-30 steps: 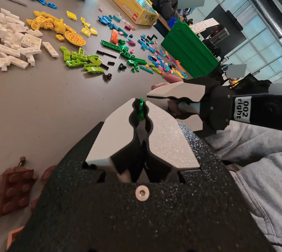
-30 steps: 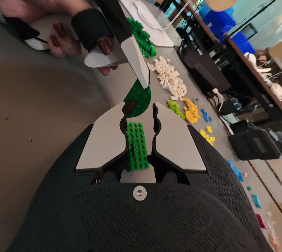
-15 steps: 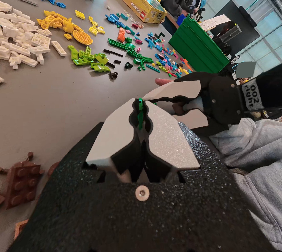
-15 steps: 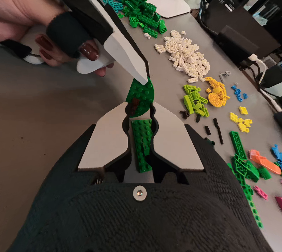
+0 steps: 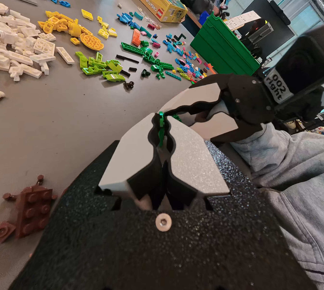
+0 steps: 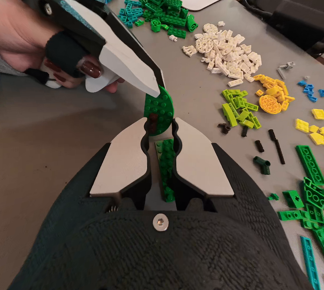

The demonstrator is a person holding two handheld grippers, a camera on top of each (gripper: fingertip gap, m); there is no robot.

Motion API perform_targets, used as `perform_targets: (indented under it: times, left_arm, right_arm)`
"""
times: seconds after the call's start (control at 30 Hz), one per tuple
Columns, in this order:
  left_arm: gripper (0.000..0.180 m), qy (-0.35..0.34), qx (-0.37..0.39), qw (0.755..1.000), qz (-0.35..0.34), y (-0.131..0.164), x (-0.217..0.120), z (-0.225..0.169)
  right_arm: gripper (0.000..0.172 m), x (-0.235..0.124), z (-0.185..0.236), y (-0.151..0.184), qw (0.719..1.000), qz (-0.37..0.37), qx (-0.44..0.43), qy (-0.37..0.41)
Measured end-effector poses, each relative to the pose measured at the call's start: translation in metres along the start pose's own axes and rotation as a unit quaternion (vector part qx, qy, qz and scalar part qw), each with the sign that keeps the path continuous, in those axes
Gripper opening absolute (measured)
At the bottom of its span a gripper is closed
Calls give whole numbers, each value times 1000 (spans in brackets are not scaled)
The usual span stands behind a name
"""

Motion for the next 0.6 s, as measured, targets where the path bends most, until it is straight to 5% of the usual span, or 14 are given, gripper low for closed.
perform_targets:
  times: [0.33,0.6]
  left_arm:
    - [16,10,23,999,43,4,7,-5]
    - [4,-18,14,998,57,6,8,-2]
  right_arm:
    - [21,-2,-1,0,1000,-10,5,-16]
    - [31,6,6,2,998,31,-47,5]
Point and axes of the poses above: each gripper's, where its closed fingertips meet, x out along the fingers, y out of its underside, z = x × y across the jaws, the point moved 8 cm from there along -x, back along the fingers, and after that the axes turned 8 degrees about -y, right-handed, at the moved point
